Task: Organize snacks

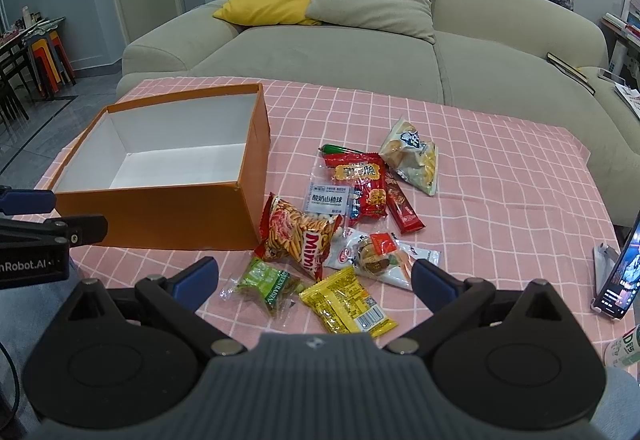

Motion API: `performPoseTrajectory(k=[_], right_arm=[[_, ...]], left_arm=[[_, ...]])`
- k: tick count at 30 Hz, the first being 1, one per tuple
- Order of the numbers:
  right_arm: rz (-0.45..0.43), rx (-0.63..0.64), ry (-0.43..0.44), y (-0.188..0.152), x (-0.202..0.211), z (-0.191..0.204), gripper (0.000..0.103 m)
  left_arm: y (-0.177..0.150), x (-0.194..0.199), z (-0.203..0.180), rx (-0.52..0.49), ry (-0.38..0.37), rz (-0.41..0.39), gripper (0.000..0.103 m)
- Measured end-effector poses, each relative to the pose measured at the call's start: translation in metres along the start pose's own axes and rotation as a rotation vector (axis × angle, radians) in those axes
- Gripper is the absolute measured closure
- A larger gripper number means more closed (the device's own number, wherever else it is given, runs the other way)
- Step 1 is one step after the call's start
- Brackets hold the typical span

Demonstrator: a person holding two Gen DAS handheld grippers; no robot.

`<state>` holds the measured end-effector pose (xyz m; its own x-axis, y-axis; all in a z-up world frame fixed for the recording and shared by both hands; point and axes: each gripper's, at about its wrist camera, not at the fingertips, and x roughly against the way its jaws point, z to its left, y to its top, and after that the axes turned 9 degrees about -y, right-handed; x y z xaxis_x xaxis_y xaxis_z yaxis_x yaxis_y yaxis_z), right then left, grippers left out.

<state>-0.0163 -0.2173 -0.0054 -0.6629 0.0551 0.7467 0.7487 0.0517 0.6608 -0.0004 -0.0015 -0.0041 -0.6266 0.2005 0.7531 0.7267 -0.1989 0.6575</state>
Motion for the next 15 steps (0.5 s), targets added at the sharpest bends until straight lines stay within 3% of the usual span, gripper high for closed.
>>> performPoseTrajectory(k=[15], right_arm=[[0.0, -0.001, -0.003, -0.0002, -0.0006, 0.0003, 0.004]], left_arm=[[-0.0011, 0.0004, -0.0012, -0.001, -0.001, 0.005, 0.023]])
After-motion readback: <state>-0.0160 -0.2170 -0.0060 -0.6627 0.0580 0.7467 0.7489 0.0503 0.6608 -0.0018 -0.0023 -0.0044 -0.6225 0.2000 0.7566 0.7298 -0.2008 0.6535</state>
